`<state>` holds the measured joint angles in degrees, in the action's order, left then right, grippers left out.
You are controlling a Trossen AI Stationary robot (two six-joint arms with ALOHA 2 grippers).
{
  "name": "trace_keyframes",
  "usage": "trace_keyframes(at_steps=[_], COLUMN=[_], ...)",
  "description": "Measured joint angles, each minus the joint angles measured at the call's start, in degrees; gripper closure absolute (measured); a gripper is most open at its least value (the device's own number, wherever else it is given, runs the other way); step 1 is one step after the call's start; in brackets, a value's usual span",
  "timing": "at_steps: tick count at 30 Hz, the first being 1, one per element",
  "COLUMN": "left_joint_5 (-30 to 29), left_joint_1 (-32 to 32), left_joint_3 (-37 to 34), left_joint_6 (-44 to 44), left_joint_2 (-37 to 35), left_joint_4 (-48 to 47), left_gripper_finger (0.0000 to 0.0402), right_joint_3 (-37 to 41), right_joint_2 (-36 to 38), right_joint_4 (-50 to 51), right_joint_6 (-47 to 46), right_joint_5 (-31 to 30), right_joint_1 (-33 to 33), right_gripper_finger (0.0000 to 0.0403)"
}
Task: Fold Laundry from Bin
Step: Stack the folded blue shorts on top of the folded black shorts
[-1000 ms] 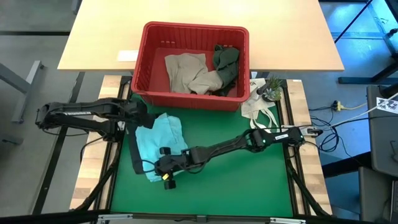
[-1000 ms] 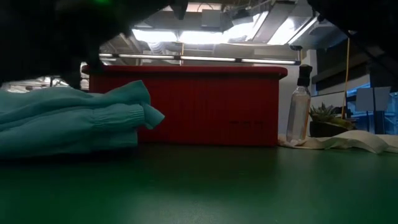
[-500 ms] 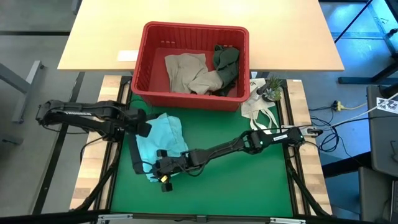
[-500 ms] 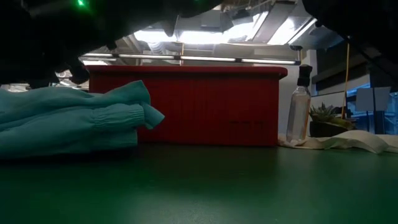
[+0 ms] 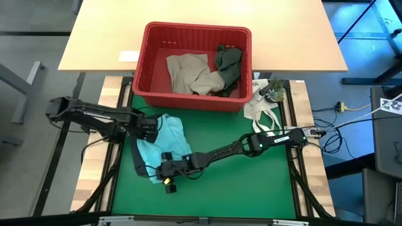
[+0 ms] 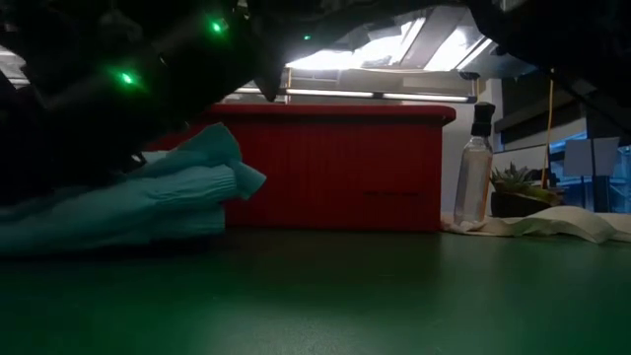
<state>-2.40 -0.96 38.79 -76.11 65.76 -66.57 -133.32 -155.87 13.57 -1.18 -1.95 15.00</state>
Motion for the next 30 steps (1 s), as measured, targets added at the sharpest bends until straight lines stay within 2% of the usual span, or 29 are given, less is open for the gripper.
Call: trace_keyframes(at_steps=[8, 14, 19, 24, 30], left_joint_5=[-5.45, -10.58, -10.70, -10.83, -12.26], left_joint_1=[-2.52, -5.15, -6.44, -6.00, -5.62], left_joint_3=[0.00, 0.02, 0.38, 4.69, 13.41], left_joint_6=[0.82, 2.82, 5.89, 9.98, 15.87], left_joint_2=[6.62, 6.24, 5.79, 4.81, 3.28], left_joint_4=[0.01, -0.29, -0.55, -0.52, -2.42], left_gripper_finger=[0.0401, 0.0401, 0.0401, 0.0401, 0.0401], right_joint_3=[-0.20, -0.24, -0.07, 0.22, 0.07], right_joint_2=[0.11, 0.24, 1.02, 4.18, 9.14], right_joint_4=[4.52, 6.30, 6.23, 7.23, 9.35], right_joint_6=[0.12, 0.38, 0.12, 0.19, 2.09], right_joint_5=[3.18, 6.49, 7.61, 7.55, 6.62], right_joint_1=[1.01, 2.12, 2.33, 1.49, 0.75], right_gripper_finger=[0.0272, 0.0272, 0.0272, 0.0272, 0.0272])
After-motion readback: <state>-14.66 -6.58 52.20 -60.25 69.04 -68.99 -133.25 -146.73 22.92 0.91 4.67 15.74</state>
